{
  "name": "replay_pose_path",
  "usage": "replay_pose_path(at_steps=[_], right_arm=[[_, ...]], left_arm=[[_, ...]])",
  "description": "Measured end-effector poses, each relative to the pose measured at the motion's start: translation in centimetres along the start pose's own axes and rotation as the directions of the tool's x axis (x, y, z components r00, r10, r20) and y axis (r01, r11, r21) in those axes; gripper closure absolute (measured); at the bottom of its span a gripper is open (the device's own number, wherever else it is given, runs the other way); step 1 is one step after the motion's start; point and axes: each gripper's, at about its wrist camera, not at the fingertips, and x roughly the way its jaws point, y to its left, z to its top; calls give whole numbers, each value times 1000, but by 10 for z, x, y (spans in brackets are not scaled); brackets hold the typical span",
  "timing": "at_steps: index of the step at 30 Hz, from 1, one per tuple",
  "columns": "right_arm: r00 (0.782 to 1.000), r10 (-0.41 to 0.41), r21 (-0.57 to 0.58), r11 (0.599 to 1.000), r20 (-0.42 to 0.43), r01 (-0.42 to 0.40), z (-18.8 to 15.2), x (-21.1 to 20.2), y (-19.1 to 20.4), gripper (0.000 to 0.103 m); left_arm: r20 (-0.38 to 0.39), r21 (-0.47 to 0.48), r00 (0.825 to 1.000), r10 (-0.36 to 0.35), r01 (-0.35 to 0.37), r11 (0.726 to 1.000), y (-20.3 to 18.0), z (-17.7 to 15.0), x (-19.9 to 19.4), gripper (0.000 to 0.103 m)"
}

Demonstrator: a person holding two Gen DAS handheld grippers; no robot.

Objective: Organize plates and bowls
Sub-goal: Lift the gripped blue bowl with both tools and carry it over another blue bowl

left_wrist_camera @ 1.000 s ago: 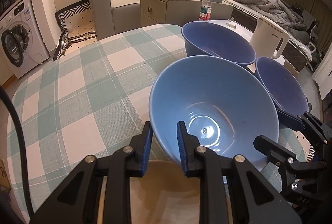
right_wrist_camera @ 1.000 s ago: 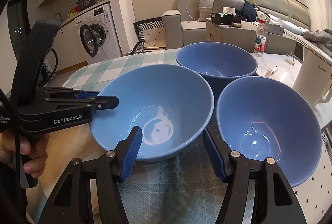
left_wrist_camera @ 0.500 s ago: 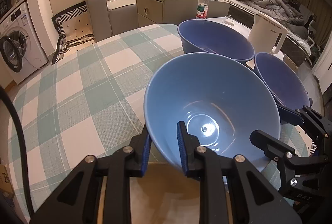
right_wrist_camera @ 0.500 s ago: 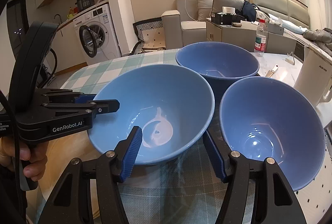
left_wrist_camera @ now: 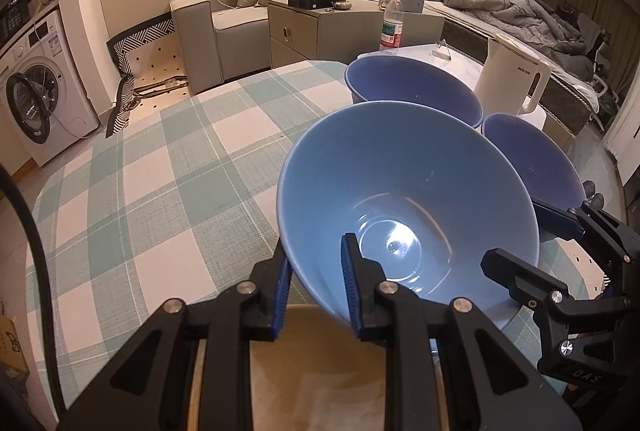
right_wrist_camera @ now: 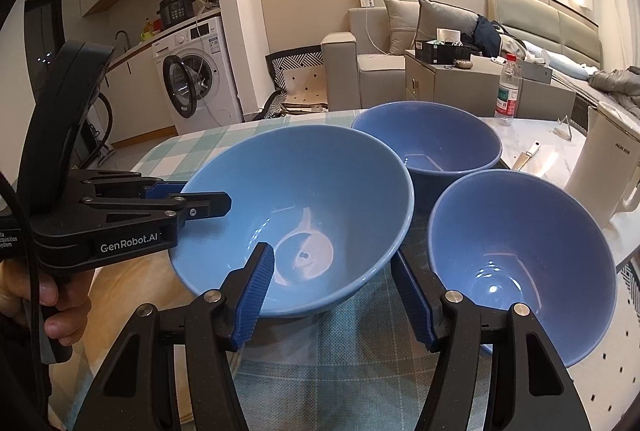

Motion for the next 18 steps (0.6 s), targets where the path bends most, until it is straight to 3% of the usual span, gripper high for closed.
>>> replay_pose_path(at_steps=[18], right_arm=[[997,-26,-22,999,77,28,3,-48,4,40]], left_arm=[[71,15,997,-22,21,1000,-13,9,-31,81]])
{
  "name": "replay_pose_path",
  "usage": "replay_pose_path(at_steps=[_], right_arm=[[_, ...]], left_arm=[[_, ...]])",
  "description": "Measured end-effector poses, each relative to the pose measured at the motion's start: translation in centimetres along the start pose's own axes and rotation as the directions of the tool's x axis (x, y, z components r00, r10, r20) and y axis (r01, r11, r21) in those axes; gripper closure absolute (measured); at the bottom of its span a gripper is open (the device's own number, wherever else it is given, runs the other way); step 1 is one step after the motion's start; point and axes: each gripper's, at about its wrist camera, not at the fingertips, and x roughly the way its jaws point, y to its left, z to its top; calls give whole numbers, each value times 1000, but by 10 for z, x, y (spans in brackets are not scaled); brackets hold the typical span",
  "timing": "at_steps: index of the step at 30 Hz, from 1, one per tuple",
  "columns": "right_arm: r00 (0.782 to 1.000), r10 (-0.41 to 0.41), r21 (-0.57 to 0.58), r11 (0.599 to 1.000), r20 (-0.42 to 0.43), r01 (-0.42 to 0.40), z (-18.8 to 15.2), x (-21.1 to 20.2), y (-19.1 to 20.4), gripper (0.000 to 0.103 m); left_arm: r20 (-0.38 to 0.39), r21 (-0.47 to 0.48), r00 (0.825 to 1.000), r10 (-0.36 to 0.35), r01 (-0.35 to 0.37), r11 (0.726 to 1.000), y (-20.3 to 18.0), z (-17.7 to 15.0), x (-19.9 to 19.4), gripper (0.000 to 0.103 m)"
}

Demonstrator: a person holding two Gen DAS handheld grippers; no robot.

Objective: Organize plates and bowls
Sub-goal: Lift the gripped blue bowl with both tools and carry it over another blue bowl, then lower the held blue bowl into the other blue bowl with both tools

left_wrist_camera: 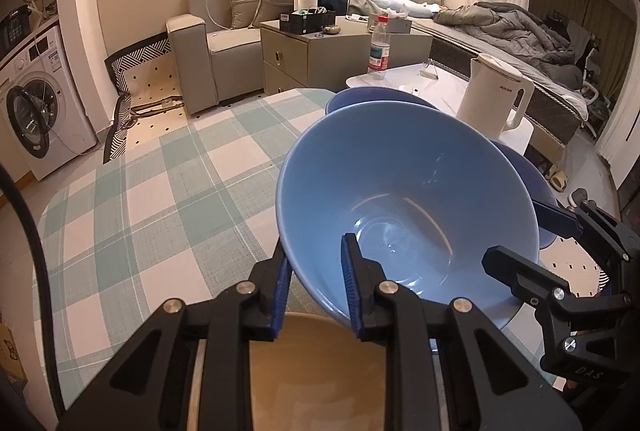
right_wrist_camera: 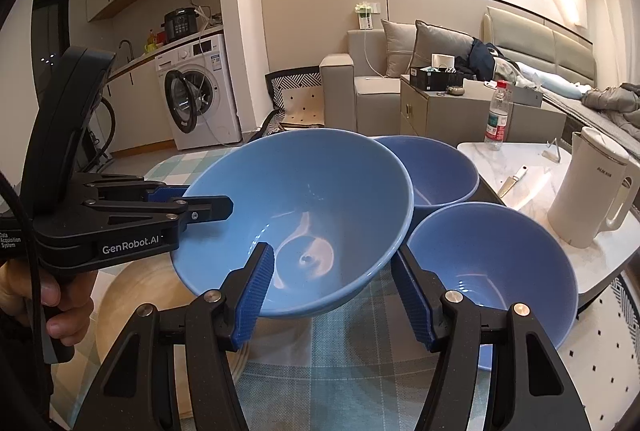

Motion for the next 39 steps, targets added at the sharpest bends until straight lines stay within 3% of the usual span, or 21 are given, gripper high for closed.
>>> replay_pose_path(at_steps=[19,39], right_arm=[[999,-42,30,999,24,42,14,-35,-12,40],[991,-132,93,987,37,128,12,-58,-52,40]], left_arm=[[48,38,998,-44,42,998,-25,19,-14,80],[53,106,993,-107,101,989,-70,45,1,80]])
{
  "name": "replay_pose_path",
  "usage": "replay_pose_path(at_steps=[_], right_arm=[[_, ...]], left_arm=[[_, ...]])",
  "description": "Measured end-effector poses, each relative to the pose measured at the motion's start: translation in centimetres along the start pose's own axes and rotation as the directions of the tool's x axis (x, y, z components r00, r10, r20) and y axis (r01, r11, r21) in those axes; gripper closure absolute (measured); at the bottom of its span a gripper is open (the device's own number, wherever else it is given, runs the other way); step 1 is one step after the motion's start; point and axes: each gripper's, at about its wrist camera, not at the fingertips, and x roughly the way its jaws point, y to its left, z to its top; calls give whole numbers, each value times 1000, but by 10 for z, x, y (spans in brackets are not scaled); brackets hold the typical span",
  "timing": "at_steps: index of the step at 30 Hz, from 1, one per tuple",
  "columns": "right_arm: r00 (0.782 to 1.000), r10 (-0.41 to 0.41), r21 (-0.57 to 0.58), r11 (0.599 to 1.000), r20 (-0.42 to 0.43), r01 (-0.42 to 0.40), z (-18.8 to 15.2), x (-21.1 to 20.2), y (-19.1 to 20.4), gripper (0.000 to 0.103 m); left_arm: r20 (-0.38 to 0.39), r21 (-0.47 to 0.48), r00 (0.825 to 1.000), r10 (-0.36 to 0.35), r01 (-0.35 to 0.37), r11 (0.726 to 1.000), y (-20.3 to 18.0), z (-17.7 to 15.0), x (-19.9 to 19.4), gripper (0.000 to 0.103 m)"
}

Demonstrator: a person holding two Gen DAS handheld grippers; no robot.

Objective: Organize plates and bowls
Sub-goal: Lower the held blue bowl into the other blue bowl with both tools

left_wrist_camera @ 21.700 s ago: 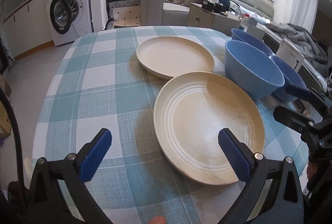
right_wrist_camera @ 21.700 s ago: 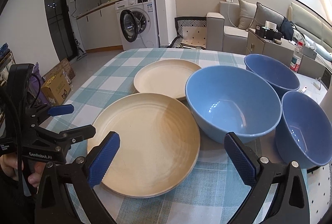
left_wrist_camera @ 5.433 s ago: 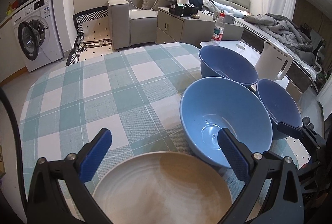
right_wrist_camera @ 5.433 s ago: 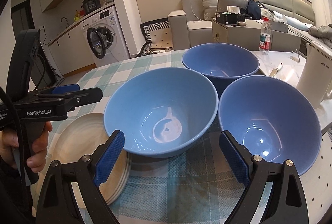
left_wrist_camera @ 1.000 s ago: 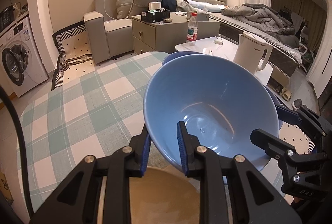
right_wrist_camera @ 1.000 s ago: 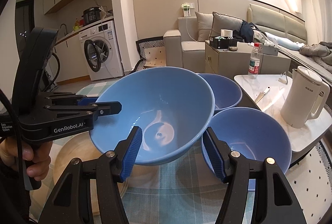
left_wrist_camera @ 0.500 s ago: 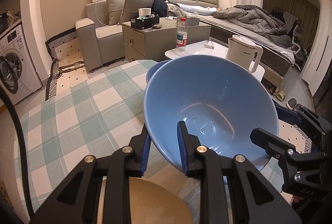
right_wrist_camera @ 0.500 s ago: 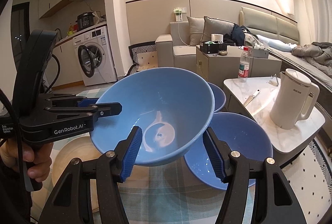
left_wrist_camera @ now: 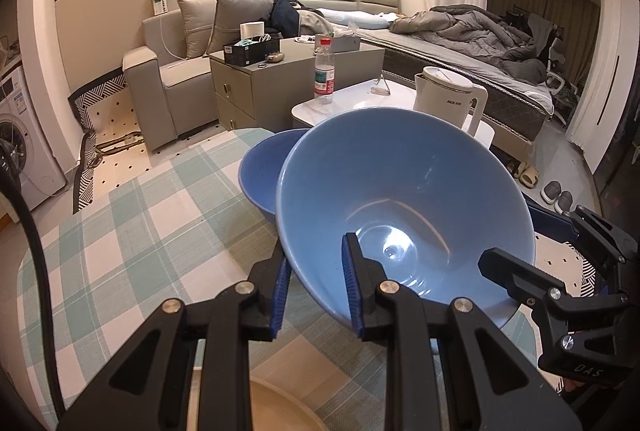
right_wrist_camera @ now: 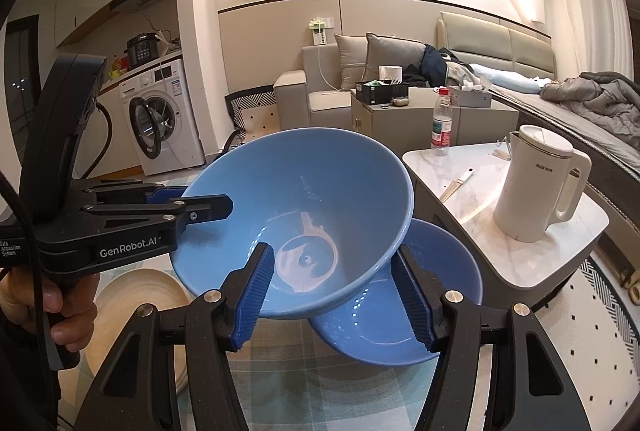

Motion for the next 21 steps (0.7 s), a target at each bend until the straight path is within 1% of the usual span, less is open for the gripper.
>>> replay_pose_path(at_steps=[13,21], right_arm=[[999,-44,29,999,-12,44,-2,3,-23,40],[998,-53,48,997,-21,54,-5,4,-35,40]], left_arm=[[-13,29,1000,-25,25,999,-23,8,20,80],[-28,42,999,-31,32,999,-33,12,28,80]])
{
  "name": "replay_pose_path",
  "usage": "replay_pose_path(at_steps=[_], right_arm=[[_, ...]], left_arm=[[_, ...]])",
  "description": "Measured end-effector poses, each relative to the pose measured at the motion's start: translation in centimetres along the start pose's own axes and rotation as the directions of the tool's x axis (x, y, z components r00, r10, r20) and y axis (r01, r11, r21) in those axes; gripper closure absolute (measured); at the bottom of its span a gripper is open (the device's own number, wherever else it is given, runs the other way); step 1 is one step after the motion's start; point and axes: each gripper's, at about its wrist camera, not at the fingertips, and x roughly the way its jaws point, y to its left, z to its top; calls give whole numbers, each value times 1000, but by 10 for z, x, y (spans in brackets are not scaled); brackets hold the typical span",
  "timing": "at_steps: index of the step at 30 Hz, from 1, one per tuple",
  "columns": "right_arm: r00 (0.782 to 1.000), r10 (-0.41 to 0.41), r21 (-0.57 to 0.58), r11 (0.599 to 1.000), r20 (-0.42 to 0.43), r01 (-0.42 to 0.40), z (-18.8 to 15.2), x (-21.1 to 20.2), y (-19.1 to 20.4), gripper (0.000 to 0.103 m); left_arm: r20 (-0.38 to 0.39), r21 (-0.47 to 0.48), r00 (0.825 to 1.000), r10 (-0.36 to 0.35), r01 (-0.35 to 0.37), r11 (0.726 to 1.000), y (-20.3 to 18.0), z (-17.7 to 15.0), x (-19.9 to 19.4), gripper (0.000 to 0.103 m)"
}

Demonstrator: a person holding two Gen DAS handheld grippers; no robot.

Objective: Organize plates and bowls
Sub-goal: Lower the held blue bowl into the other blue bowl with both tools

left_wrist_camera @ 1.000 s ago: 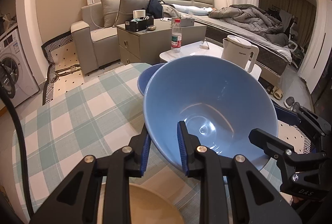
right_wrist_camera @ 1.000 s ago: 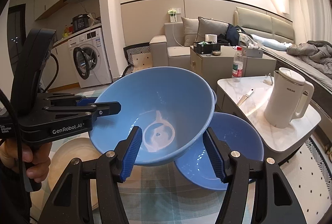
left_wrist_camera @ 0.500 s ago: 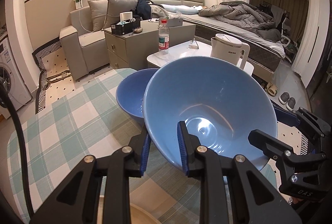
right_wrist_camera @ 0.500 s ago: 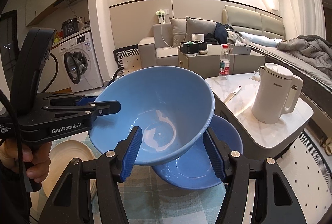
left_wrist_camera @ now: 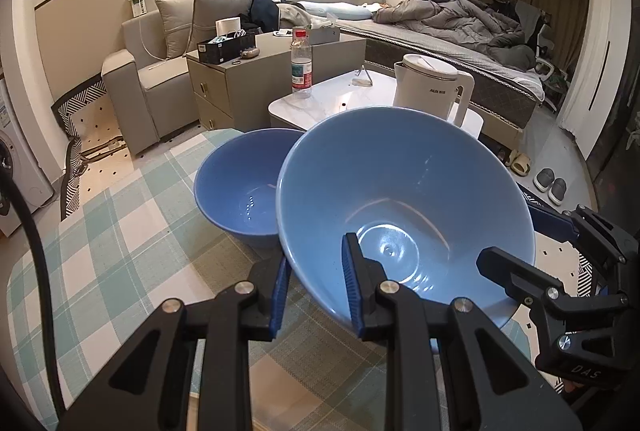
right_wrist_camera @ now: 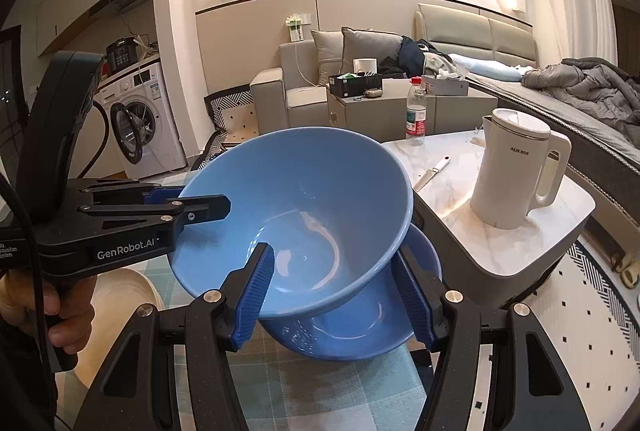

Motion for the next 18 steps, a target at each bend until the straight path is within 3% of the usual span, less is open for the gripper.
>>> replay_pose_path(at_steps=[18], right_arm=[[999,-35,12,999,-40,35,-7,14,-14,40]], left_arm=[[-42,23,999,-4,5,1000,-15,-2,23,80]])
